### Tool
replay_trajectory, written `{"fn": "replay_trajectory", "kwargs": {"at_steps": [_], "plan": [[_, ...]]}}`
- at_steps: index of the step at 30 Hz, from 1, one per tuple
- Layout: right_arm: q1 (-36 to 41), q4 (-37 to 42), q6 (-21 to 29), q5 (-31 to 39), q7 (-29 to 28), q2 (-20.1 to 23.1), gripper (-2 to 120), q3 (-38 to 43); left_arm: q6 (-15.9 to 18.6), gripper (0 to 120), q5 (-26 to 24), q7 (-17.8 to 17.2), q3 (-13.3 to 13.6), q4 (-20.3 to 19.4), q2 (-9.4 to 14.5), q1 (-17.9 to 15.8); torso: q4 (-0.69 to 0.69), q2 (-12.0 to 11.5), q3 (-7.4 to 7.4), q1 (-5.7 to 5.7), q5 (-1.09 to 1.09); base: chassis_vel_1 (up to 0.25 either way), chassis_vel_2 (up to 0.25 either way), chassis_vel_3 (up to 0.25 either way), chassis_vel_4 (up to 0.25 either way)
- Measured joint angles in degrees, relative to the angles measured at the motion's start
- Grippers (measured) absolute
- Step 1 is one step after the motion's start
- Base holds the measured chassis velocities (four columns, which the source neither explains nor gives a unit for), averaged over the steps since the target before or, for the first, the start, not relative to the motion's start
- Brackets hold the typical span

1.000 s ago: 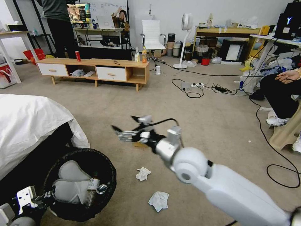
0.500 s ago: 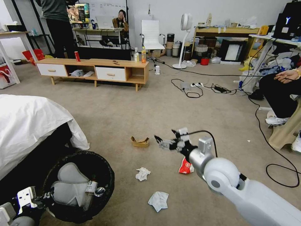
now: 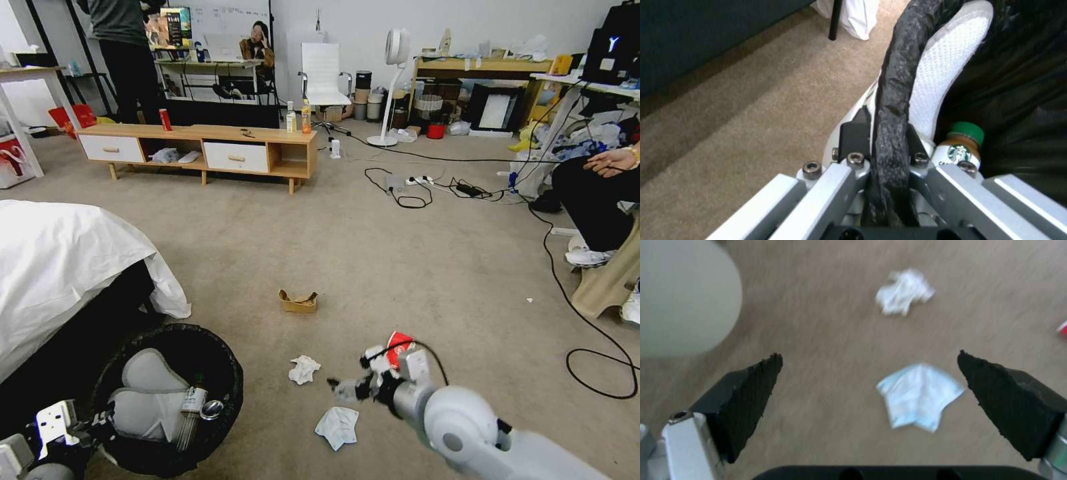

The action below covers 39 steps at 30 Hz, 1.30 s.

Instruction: Pick up the trash bin and place the garbage on the floor into it.

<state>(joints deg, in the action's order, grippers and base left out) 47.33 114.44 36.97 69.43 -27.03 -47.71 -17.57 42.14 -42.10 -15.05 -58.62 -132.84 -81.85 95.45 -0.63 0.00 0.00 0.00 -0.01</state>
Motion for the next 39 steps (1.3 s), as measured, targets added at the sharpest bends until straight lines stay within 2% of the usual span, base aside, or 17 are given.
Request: {"fn": "replay_trajectory", "kwargs": {"at_steps": [8, 10, 16, 24, 39], "plan": [[-2.27, -5.09, 4.10, 2.75, -1.36, -3.37, 100, -4.31, 0.00, 3, 0.90, 0.48, 0.24, -0.07, -0.69, 0.33, 0.00, 0.00, 0.00, 0.00, 0.01, 0.000, 0.000, 0.000, 0.000], [-4.13, -8.41, 5.23, 3.20, -2.05, -5.38, 100, -6.33, 0.00, 3, 1.16, 0.63, 0.28, -0.07, -1.07, 0.38, 0.00, 0.00, 0.01, 0.00, 0.00, 0.000, 0.000, 0.000, 0.000], [-5.98, -12.94, 5.46, 2.63, -2.30, -7.37, 100, -7.40, 0.00, 3, 1.28, 0.75, 0.27, 0.05, -1.34, 0.43, 0.01, 0.00, 0.00, 0.00, 0.00, 0.000, 0.000, 0.000, 0.000], [-8.28, -23.42, 5.24, 0.42, -0.90, -10.69, 100, -7.60, 0.00, 3, 1.76, 1.06, 0.30, 1.30, -1.60, 0.07, 0.00, 0.00, 0.01, 0.00, 0.00, 0.000, 0.000, 0.000, 0.000], [-9.01, -30.74, 3.75, -3.18, 1.79, -15.72, 100, -8.70, 0.00, 3, 1.73, 1.08, 0.25, 2.01, -1.43, -0.47, 0.00, 0.00, 0.01, 0.00, 0.00, 0.000, 0.000, 0.000, 0.000]]}}
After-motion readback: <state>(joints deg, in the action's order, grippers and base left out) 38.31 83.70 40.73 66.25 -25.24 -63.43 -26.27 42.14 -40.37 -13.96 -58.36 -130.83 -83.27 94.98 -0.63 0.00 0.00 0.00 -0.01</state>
